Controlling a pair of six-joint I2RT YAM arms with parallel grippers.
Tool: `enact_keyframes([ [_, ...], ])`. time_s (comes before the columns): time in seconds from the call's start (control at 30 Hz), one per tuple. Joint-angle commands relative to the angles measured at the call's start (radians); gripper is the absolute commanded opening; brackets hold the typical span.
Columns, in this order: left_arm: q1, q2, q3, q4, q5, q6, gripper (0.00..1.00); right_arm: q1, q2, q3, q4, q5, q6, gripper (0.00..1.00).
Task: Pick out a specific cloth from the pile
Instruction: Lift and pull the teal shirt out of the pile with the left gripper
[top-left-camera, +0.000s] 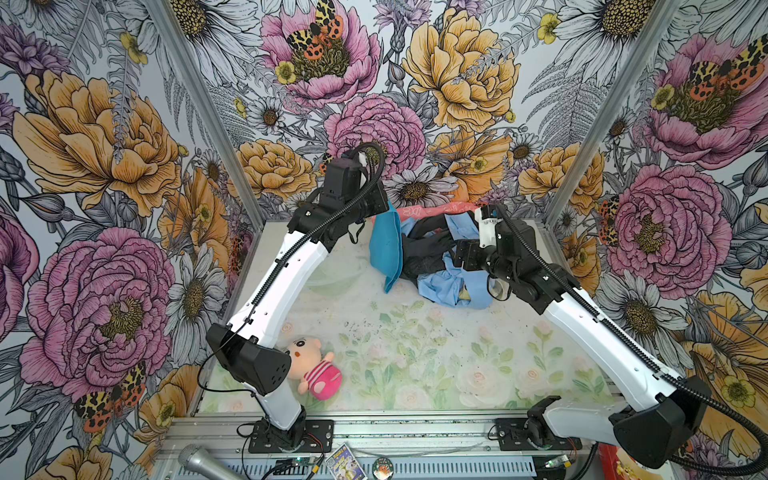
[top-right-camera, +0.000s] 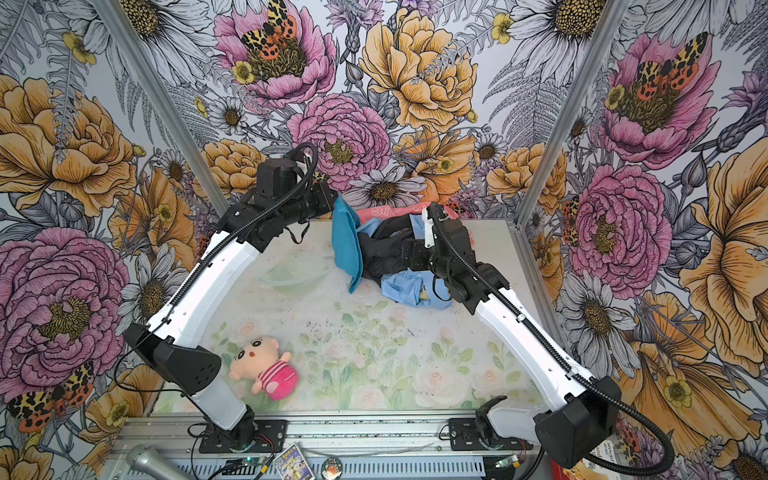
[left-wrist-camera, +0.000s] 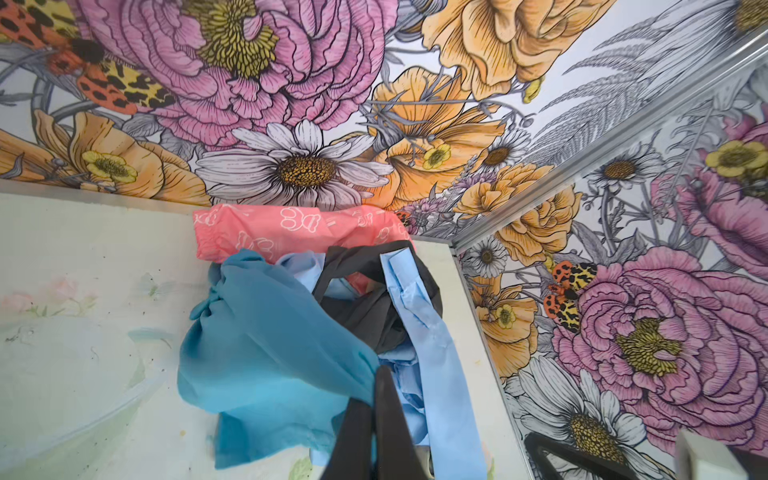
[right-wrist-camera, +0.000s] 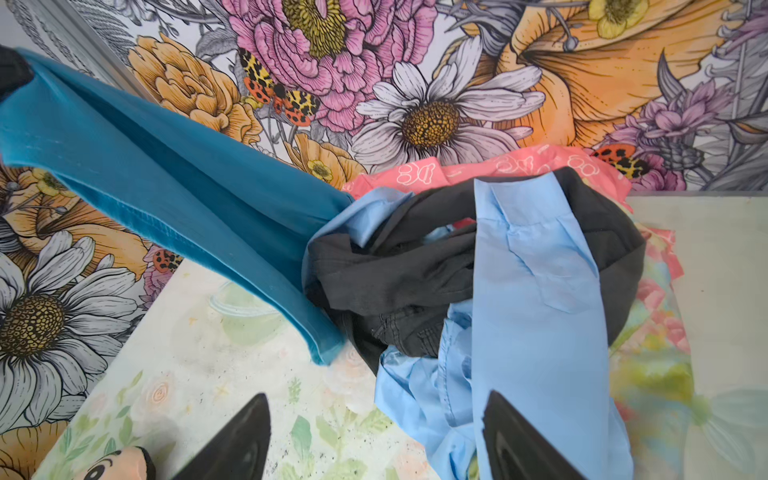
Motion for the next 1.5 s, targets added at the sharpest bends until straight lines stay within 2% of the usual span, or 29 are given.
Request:
enact_keyframes([
  [0.0,0.012,-0.046,0.07,0.024,0.041,-0.008,0.0,0.024,-0.022,-0.024,0.103,-0.049,-0.045,0.82],
  [0.3,0.069,-0.063,0.175,-0.012,0.058,0.003,0.0,0.113,0.042,-0.005,0.194,-0.092,-0.103,0.82],
  [0.7,0.177,-0.143,0.117,-0.027,0.096,-0.004,0.0,0.198,0.152,0.014,0.348,-0.131,-0.142,0.83],
  [1.1,0.377,-0.215,0.128,-0.066,0.108,0.022,0.0,0.218,0.212,0.042,0.369,-0.141,-0.165,0.84],
  [1.47,0.548,-0.254,0.078,-0.069,0.1,0.049,0.0,0.219,0.172,-0.005,0.366,-0.134,-0.195,0.85],
])
